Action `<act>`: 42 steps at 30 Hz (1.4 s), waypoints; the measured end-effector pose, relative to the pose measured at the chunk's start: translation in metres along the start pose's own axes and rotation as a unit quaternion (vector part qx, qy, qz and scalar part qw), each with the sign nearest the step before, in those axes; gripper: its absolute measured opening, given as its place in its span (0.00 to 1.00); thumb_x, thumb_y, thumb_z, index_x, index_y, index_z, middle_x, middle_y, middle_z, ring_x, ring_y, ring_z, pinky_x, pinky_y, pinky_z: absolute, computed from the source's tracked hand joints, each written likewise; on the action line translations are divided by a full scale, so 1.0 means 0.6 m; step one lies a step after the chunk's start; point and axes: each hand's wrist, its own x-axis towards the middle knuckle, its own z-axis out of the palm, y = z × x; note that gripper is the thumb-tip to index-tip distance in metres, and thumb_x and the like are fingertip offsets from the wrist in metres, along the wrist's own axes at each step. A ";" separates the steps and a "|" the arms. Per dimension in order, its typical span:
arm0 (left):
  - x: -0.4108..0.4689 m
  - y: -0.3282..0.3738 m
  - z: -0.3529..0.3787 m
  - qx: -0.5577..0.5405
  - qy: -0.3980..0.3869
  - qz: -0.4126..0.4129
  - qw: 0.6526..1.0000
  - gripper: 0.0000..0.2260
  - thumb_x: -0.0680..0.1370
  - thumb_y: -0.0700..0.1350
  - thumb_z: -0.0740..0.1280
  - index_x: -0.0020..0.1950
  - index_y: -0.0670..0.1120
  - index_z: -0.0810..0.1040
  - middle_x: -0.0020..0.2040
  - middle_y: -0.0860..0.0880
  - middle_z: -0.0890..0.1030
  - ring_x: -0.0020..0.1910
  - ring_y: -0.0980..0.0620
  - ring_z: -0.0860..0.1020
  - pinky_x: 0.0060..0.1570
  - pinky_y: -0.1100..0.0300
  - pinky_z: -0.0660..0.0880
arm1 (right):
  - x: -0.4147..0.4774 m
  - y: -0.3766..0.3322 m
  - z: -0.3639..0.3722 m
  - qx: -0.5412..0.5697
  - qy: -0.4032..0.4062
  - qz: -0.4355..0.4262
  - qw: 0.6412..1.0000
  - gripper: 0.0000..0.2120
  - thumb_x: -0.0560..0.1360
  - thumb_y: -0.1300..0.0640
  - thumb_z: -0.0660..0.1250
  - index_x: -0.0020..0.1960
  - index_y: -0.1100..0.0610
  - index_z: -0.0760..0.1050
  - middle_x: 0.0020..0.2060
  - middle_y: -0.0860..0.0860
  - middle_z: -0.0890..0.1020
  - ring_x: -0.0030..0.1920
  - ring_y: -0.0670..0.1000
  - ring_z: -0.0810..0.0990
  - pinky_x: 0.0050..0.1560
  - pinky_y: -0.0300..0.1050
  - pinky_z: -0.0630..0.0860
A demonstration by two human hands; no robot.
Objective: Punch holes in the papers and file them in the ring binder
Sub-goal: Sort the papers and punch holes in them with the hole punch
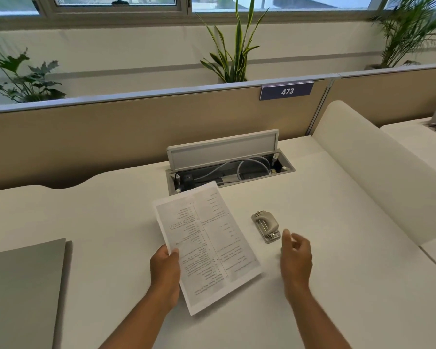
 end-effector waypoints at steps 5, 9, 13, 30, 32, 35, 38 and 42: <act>-0.021 0.018 -0.032 -0.078 0.003 0.008 0.997 0.12 0.88 0.38 0.60 0.60 0.48 0.83 0.54 0.44 0.87 0.51 0.42 0.84 0.45 0.52 0.82 | -0.139 0.054 0.037 0.121 -0.131 0.156 0.972 0.29 0.78 0.40 0.69 0.69 0.58 0.72 0.56 0.56 0.85 0.52 0.56 0.87 0.52 0.54 0.84; -0.040 0.020 -0.042 -0.105 0.012 0.013 0.994 0.11 0.88 0.38 0.60 0.60 0.47 0.82 0.54 0.44 0.86 0.50 0.41 0.84 0.41 0.53 0.82 | -0.212 0.022 0.056 0.228 -0.206 0.203 0.930 0.12 0.84 0.53 0.65 0.62 0.60 0.79 0.50 0.58 0.89 0.51 0.58 0.89 0.48 0.54 0.85; -0.054 0.017 -0.050 -0.138 0.014 0.009 0.990 0.12 0.88 0.37 0.60 0.59 0.48 0.83 0.55 0.42 0.87 0.53 0.40 0.85 0.47 0.49 0.83 | -0.246 -0.005 0.066 0.193 -0.187 0.169 0.948 0.08 0.84 0.60 0.64 0.54 0.61 0.81 0.47 0.59 0.88 0.48 0.60 0.88 0.42 0.52 0.86; -0.002 0.185 -0.147 0.443 -0.043 0.418 0.792 0.21 0.85 0.54 0.63 0.79 0.55 0.72 0.82 0.50 0.69 0.79 0.41 0.70 0.74 0.44 0.74 | -0.176 -0.114 0.017 -0.118 -0.387 -0.156 0.901 0.14 0.85 0.56 0.61 0.48 0.56 0.84 0.42 0.54 0.88 0.44 0.58 0.88 0.46 0.62 0.84; 0.006 0.216 -0.145 0.532 -0.094 0.370 0.756 0.19 0.86 0.54 0.63 0.79 0.57 0.72 0.82 0.53 0.70 0.79 0.42 0.70 0.74 0.40 0.72 | -0.172 -0.139 0.012 -0.147 -0.424 -0.170 0.878 0.13 0.85 0.56 0.61 0.51 0.56 0.84 0.44 0.53 0.88 0.44 0.54 0.88 0.47 0.58 0.86; 0.004 0.236 -0.148 0.571 -0.198 0.327 0.727 0.15 0.87 0.52 0.62 0.71 0.56 0.82 0.68 0.55 0.84 0.62 0.49 0.83 0.60 0.51 0.82 | -0.162 -0.167 0.012 -0.171 -0.454 -0.180 0.856 0.14 0.85 0.55 0.61 0.51 0.60 0.83 0.45 0.56 0.87 0.46 0.55 0.88 0.50 0.61 0.85; 0.001 0.227 -0.158 0.556 -0.213 0.319 0.738 0.14 0.86 0.53 0.64 0.67 0.56 0.85 0.60 0.57 0.87 0.51 0.53 0.86 0.49 0.61 0.82 | -0.159 -0.190 0.012 -0.198 -0.481 -0.194 0.832 0.13 0.85 0.55 0.61 0.51 0.60 0.82 0.45 0.55 0.87 0.46 0.54 0.89 0.50 0.59 0.86; 0.002 0.201 -0.169 0.515 -0.202 0.303 0.776 0.12 0.85 0.53 0.67 0.63 0.54 0.87 0.55 0.57 0.88 0.46 0.54 0.86 0.44 0.64 0.81 | -0.156 -0.207 0.015 -0.231 -0.503 -0.206 0.807 0.13 0.84 0.53 0.63 0.50 0.59 0.82 0.45 0.53 0.87 0.46 0.52 0.89 0.49 0.54 0.87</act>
